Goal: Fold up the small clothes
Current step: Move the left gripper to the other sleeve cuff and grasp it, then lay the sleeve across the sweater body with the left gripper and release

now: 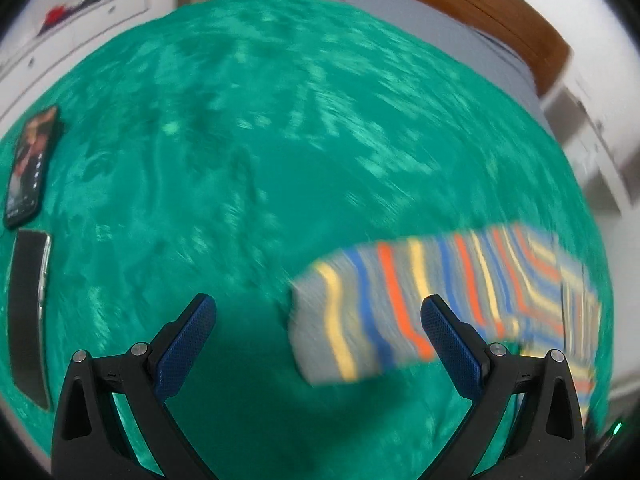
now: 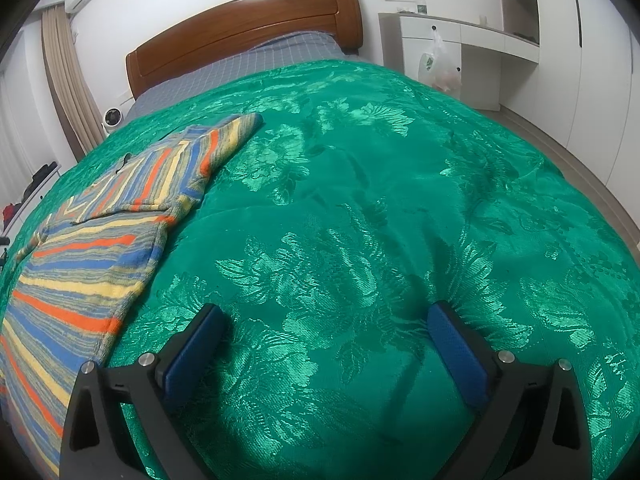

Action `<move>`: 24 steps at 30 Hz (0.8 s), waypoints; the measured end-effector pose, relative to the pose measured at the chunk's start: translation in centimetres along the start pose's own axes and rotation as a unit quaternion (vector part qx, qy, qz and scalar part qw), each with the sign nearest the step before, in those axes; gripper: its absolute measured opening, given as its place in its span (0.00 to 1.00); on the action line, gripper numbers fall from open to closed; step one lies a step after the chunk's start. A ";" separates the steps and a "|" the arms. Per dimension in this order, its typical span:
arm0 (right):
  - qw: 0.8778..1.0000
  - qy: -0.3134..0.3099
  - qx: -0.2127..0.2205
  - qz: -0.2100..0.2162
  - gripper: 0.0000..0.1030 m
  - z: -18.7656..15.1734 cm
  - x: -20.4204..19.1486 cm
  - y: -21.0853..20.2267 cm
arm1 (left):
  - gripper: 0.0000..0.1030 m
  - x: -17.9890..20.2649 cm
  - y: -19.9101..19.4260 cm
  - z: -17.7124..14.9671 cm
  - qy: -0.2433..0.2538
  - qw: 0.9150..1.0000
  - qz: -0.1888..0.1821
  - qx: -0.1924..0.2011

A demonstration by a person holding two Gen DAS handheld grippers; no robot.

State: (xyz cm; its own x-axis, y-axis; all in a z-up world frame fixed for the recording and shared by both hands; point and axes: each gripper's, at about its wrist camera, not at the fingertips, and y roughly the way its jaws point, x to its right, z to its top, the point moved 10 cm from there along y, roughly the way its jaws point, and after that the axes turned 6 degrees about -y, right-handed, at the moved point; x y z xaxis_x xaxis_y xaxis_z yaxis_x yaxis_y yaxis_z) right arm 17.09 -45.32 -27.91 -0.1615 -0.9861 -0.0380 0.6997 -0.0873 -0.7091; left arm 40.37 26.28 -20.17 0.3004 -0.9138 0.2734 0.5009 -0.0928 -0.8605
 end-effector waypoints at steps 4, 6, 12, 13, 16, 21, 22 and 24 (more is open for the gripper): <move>1.000 -0.001 0.000 0.001 1.00 0.1 -0.1 0.2 | 0.94 -0.6 2.2 -0.1 -0.012 0.999 0.003 -0.034; 1.000 -0.003 -0.001 0.001 1.00 0.1 -0.3 0.3 | 0.77 0.5 3.1 -1.3 -0.001 0.998 -0.010 -0.056; 1.000 -0.005 -0.002 0.000 1.00 0.2 -0.2 0.4 | 0.00 3.2 2.7 -1.6 -0.005 0.999 0.012 -0.051; 1.000 -0.005 -0.002 0.000 1.00 0.2 -0.2 0.4 | 0.00 5.2 1.2 -0.9 0.005 0.999 -0.005 -0.035; 1.000 -0.005 -0.002 0.000 1.00 0.2 -0.2 0.4 | 0.00 13.6 -3.7 0.4 0.071 0.996 -0.059 -0.002; 1.000 -0.004 -0.001 0.001 1.00 0.2 -0.3 0.4 | 0.00 29.6 -9.8 -1.5 0.197 0.969 -0.145 0.020; 1.000 -0.004 0.000 0.001 1.00 0.2 -0.3 0.4 | 0.00 32.6 -10.4 -2.6 0.217 0.963 -0.161 0.018; 1.000 -0.004 0.000 0.001 1.00 0.2 -0.2 0.4 | 0.01 37.6 -10.7 -5.3 0.246 0.951 -0.189 0.010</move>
State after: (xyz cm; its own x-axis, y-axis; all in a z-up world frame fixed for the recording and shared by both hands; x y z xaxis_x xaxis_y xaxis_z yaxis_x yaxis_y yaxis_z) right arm 17.54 -45.16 -28.03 -0.1535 -0.9876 -0.0342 0.6997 -0.0842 -0.7094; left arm 41.99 -9.19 -3.00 -0.3181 -0.8914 0.3229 0.5147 -0.4484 -0.7308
